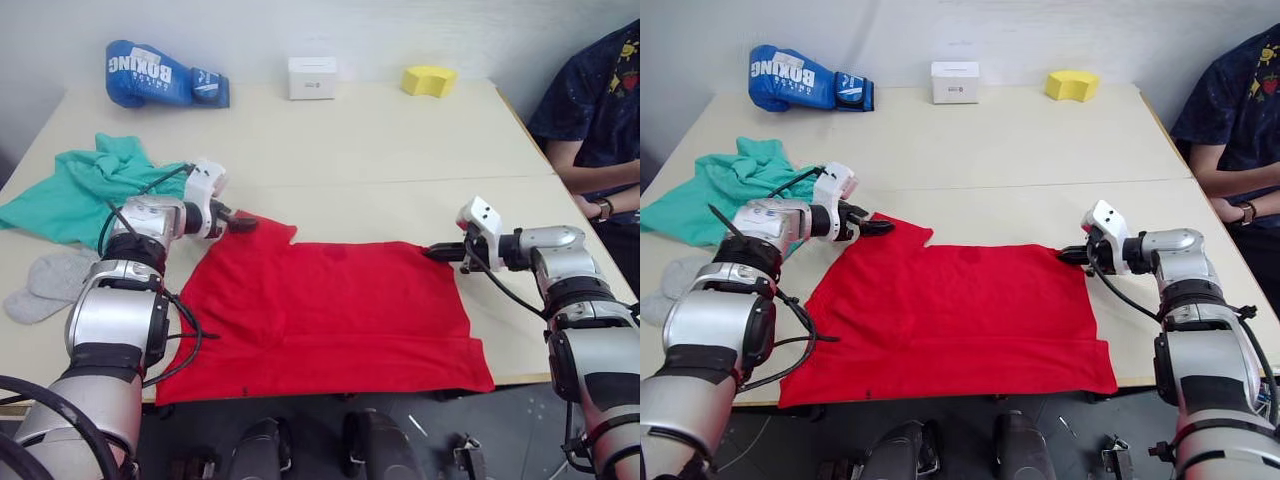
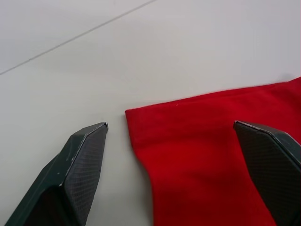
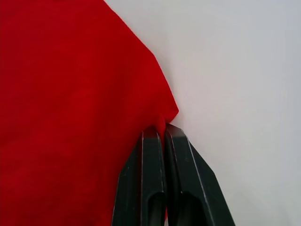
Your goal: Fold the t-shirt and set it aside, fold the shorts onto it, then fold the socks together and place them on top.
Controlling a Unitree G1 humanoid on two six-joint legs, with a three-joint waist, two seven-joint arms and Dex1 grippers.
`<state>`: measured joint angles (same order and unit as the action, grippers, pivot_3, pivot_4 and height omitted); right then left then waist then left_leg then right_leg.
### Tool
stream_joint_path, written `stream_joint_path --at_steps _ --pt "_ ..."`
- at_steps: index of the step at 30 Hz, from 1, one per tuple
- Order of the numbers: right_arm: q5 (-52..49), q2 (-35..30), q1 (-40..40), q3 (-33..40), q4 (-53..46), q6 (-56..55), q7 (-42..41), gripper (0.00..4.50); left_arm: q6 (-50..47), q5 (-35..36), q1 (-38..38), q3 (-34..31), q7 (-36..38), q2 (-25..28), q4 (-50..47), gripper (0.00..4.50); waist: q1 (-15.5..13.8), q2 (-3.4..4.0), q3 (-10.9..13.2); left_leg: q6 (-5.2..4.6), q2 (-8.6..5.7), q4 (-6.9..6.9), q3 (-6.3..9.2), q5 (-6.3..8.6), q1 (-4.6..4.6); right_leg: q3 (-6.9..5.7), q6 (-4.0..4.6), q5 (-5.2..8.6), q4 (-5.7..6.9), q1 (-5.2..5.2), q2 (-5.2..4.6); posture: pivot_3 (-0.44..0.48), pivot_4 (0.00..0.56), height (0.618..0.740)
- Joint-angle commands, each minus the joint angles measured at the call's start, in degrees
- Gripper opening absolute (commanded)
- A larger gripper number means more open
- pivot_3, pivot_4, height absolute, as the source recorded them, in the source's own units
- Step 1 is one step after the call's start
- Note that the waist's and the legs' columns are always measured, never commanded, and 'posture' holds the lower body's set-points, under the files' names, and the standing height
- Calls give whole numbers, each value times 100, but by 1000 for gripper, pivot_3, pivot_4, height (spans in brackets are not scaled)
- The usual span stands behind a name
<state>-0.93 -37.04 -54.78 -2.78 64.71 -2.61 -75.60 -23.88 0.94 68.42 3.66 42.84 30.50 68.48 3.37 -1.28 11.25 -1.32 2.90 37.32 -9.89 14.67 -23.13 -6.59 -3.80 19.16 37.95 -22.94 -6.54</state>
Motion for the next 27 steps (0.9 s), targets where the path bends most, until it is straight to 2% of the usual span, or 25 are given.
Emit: stream_joint_path --at_steps 1,7,14,17,19,27 --pt "-39 -4 184 35 -203 6 -113 15 25 -331 95 181 263 204 105 4500 0 0 0 0 0 1 0 0 0 0 0 0 2 -1 0 0 150 740" --pt "-85 -36 380 102 -364 11 -98 15 -174 -418 -35 208 917 531 -77 4500 2 0 0 0 0 4 -4 0 1 7 0 0 6 -5 0 0 150 740" --pt "-78 14 513 88 -425 -32 -56 15 -360 -270 -155 35 994 190 -146 4500 -22 -3 -2 -2 -4 13 -4 1 1 10 0 0 13 -4 -6 0 150 740" --pt "-80 17 525 86 -444 -30 -68 0 -336 -309 -181 -13 895 80 -169 3884 -33 -3 -2 -2 -4 25 0 1 1 9 0 0 28 -3 -8 0 150 740" --pt "-81 13 539 88 -446 -46 -66 0 -345 -341 -207 -20 903 52 -190 3321 -32 -3 -2 -2 -4 32 2 1 1 9 0 0 37 -3 -11 0 150 740" --pt "-142 -41 585 143 -546 -100 -102 0 -317 -329 -492 -34 1122 168 -592 771 -27 -3 -3 -2 -3 32 3 2 1 9 1 -1 38 -3 -11 0 150 740"
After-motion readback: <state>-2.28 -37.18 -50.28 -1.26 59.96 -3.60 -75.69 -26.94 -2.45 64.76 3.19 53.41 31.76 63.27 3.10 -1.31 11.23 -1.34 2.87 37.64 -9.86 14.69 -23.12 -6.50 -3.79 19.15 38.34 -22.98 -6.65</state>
